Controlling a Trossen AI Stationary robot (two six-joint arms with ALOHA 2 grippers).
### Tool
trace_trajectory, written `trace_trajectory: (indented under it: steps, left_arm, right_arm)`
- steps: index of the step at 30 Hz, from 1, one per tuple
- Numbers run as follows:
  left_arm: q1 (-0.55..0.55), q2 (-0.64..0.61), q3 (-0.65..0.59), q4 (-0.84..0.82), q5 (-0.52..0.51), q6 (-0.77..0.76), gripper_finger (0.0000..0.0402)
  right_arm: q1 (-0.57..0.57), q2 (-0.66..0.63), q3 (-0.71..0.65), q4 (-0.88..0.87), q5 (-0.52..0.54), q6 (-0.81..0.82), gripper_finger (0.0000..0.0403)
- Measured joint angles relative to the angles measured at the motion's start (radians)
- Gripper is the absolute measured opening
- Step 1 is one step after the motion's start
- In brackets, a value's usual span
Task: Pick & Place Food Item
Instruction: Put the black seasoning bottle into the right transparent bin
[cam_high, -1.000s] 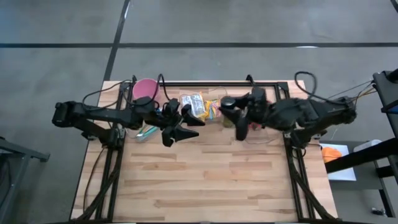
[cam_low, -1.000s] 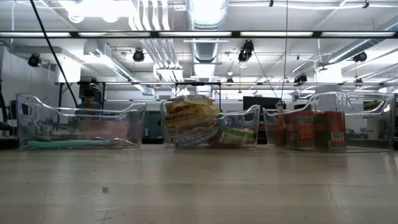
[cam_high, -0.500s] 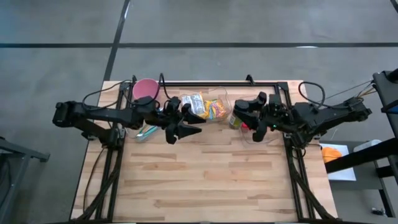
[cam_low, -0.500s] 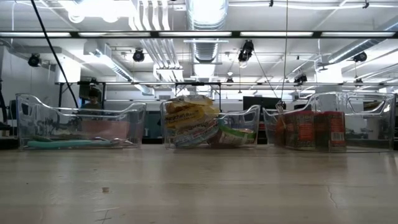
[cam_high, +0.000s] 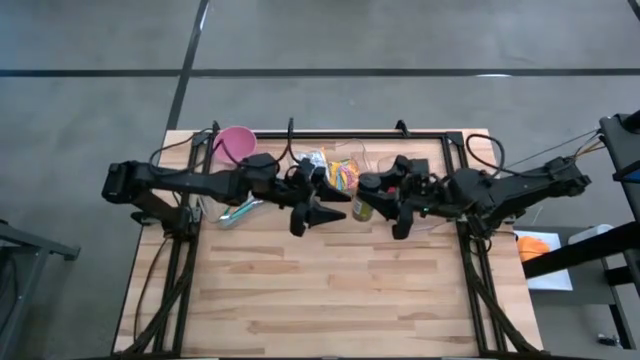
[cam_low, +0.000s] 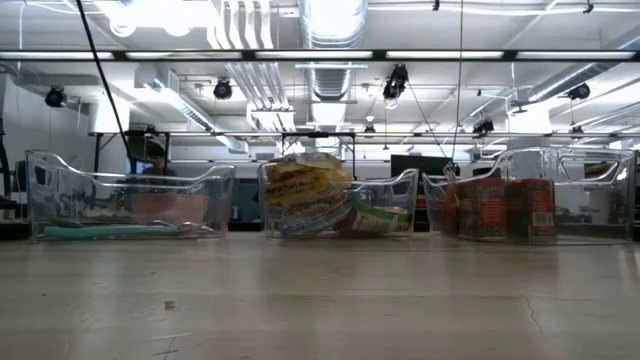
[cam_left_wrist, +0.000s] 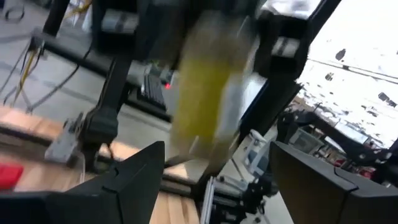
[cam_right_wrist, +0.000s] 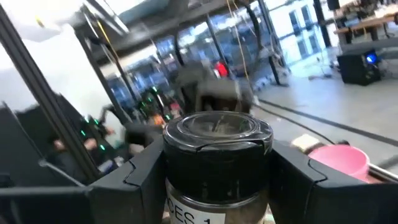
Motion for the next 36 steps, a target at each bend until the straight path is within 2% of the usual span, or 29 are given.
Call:
trace_trajectory:
  steps: [3, 17, 24, 28, 36]
  left_arm:
    - [0.000, 0.003, 0.027, 0.008, 0.002, 0.023, 0.0294]
    - [-0.015, 0.004, 0.032, 0.021, 0.036, 0.068, 0.0298]
    - [-0.018, 0.004, 0.032, 0.002, 0.052, 0.065, 0.0352]
    - [-0.018, 0.004, 0.032, -0.025, 0.001, 0.066, 0.0380]
    - [-0.018, 0.005, 0.031, -0.040, -0.008, 0.069, 0.0387]
  right_arm:
    - [0.002, 0.022, 0.020, -0.026, 0.001, 0.005, 0.0198]
    - [0.002, 0.080, 0.031, 0.079, -0.016, -0.010, 0.0198]
    - [0.002, 0.090, 0.031, 0.117, -0.037, -0.008, 0.0198]
    - [0.002, 0.108, 0.031, 0.133, -0.043, 0.000, 0.0198]
    - [0.000, 0.143, 0.031, 0.186, -0.064, 0.003, 0.0198]
